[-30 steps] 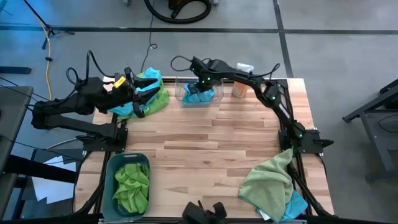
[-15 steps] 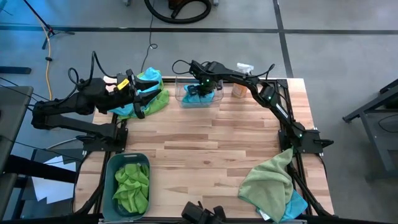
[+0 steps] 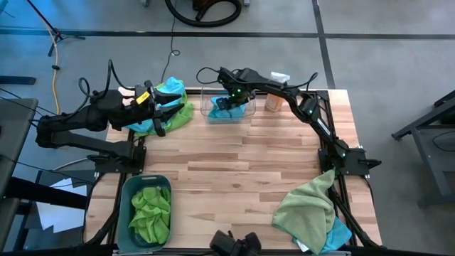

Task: Sort microfiber towel by color & place in baskets
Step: Put the blue microfiber towel into the transparent bin

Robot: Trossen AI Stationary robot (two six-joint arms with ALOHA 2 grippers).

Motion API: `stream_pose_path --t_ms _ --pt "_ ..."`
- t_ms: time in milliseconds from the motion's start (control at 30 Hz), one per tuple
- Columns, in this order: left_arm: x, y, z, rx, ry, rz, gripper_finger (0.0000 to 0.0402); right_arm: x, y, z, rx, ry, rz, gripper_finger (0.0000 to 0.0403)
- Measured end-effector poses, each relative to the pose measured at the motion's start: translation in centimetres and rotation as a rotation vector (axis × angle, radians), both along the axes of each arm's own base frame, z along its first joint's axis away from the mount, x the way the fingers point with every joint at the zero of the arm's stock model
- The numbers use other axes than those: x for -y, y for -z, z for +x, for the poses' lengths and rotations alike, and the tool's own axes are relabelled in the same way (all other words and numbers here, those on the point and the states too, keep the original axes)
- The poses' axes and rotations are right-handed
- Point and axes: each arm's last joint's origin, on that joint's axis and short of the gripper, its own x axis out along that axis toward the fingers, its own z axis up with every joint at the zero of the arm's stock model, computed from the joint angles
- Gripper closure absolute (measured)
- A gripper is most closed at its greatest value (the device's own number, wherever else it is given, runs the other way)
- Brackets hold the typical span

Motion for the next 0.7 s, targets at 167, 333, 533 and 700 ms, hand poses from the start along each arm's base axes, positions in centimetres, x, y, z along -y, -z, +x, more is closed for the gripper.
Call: stream_pose_path --t_ms 167,333,533,700 --pt "0.0 0.1 0.0 -0.014 -0.013 -0.001 0.0248 -0.1 -2.1 -0.8 0.037 -0.037 0.007 0.0133" --pt "-0.1 0.4 -0.1 -0.034 -0.038 -0.013 0.0248 -0.3 -5.5 -1.8 0.080 -0.064 -0.067 0.0131" --pt "-0.1 0.7 -0.1 -0.066 -0.043 -0.024 0.0248 -0.9 -10.7 -3.8 0.152 -0.113 -0.203 0.0131" --pt "-0.2 1.3 -0.1 -0.121 -0.066 -0.043 0.0248 -4.3 -15.5 -5.0 0.182 -0.266 -0.359 0.0131"
